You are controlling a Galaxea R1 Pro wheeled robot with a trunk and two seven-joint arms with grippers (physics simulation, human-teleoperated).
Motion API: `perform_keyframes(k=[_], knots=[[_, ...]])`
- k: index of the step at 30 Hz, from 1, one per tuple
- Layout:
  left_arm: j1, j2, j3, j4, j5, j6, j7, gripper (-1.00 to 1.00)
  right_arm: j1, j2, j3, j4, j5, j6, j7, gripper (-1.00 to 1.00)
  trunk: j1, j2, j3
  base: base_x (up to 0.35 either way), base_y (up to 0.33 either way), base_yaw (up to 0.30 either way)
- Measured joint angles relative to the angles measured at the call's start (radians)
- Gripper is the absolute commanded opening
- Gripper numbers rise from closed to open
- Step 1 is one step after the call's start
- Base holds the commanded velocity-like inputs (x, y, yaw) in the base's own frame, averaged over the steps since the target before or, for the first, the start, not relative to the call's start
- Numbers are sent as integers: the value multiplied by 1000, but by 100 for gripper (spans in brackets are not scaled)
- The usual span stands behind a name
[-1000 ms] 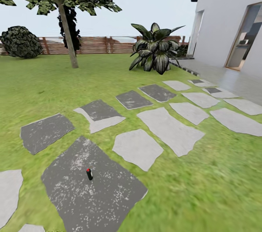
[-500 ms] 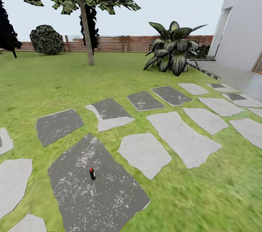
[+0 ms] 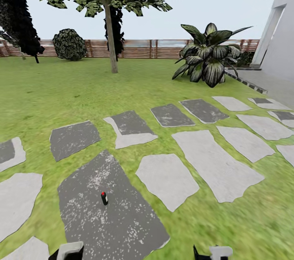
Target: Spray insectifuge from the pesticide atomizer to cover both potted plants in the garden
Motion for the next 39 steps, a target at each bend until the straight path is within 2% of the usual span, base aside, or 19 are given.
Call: perform_keyframes(k=[2, 5, 9, 12, 17, 23, 33, 39], knots=[[-19, 0, 0, -25, 0, 4, 0, 100, -7, -1, -1, -57, 0, 0, 0, 100, 0, 0, 0, 8, -7, 4], [-104, -2, 0, -30, 3, 8, -5, 100, -70, 0, -2, -150, 0, 2, -2, 100, 0, 0, 0, 2, -2, 1], [-189, -11, 1, 40, 5, 23, -3, 100, -190, 4, -1, -146, 1, 12, -1, 100, 0, 0, 0, 0, 0, 0], [-225, -8, 2, 76, 6, 30, -2, 100, -225, 5, 0, -120, 1, 37, 0, 100, 0, 0, 0, 0, 0, 0], [-234, -9, 3, 78, 49, 64, -12, 100, -238, 8, 6, -110, 2, 76, 6, 100, 0, 0, 0, 0, 0, 0], [-239, -14, -10, 66, 50, 64, -14, 100, -239, 10, 9, -110, 2, 79, 8, 100, 0, 0, 0, 0, 0, 0], [-247, -8, -10, 64, 48, 83, -14, 100, -239, 9, 8, -110, 2, 79, 8, 100, 38, -70, -35, 0, 0, 0], [-280, -6, -11, 64, 48, 129, -14, 100, -239, 8, 6, -112, 1, 79, 7, 100, 61, -112, -63, 0, 0, 0]])
